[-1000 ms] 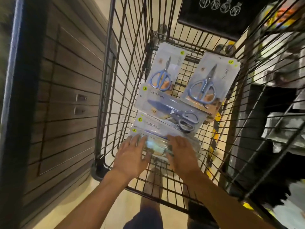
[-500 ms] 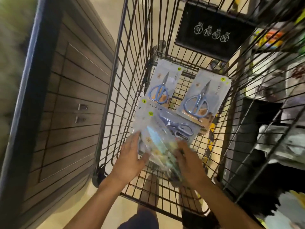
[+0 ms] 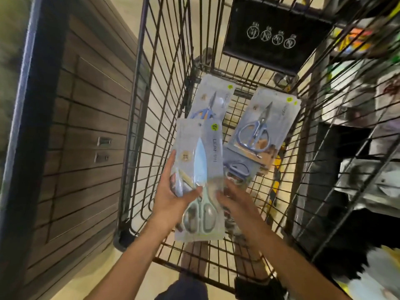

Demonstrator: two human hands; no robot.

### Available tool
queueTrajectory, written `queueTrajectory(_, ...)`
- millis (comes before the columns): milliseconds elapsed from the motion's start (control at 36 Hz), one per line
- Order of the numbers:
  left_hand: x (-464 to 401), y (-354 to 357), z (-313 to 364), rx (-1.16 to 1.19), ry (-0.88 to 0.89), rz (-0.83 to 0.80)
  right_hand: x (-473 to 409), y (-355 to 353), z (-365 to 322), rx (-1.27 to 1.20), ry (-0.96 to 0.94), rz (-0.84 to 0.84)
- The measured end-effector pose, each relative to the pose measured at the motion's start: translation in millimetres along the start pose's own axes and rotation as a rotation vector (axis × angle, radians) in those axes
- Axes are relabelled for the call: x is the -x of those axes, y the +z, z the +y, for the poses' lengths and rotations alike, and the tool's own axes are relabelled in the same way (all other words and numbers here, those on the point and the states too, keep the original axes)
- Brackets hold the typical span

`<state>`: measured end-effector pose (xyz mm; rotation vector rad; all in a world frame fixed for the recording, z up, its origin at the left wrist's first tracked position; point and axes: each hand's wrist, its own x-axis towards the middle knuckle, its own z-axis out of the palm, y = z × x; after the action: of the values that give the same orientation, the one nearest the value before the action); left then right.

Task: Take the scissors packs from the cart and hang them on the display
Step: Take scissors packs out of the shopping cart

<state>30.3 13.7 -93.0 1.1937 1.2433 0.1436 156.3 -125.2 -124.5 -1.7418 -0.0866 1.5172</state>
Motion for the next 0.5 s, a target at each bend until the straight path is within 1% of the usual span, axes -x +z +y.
queueTrajectory(139, 9, -18, 8, -0.134, 0.133, 0.031, -11, -9, 18, 0.232, 0.036, 0.079)
queueTrajectory(194, 14, -22, 15, -0.213, 0.199, 0.056, -20, -11, 29, 0.335, -0.014, 0.1)
queueTrajectory(250, 15, -27, 18, -0.304, 0.26, 0.08, -35, -13, 46, 0.479, -0.069, 0.084)
queueTrajectory(306, 16, -31, 18, -0.337, 0.271, 0.099, -55, -14, 74, 0.597, -0.092, 0.056)
queueTrajectory(361, 15, -33, 18, -0.373, 0.271, 0.12, -57, -8, 73, 0.723, -0.113, 0.045)
queueTrajectory(417, 15, -35, 15, -0.43, 0.284, 0.131, -48, -4, 61, 0.915, -0.16, 0.048)
queueTrajectory(444, 15, -36, 14, -0.447, 0.287, 0.133, -44, -3, 54, 0.963, -0.174, 0.048)
queueTrajectory(500, 15, -38, 13, -0.482, 0.282, 0.133, -38, -3, 47, 0.981, -0.173, 0.036)
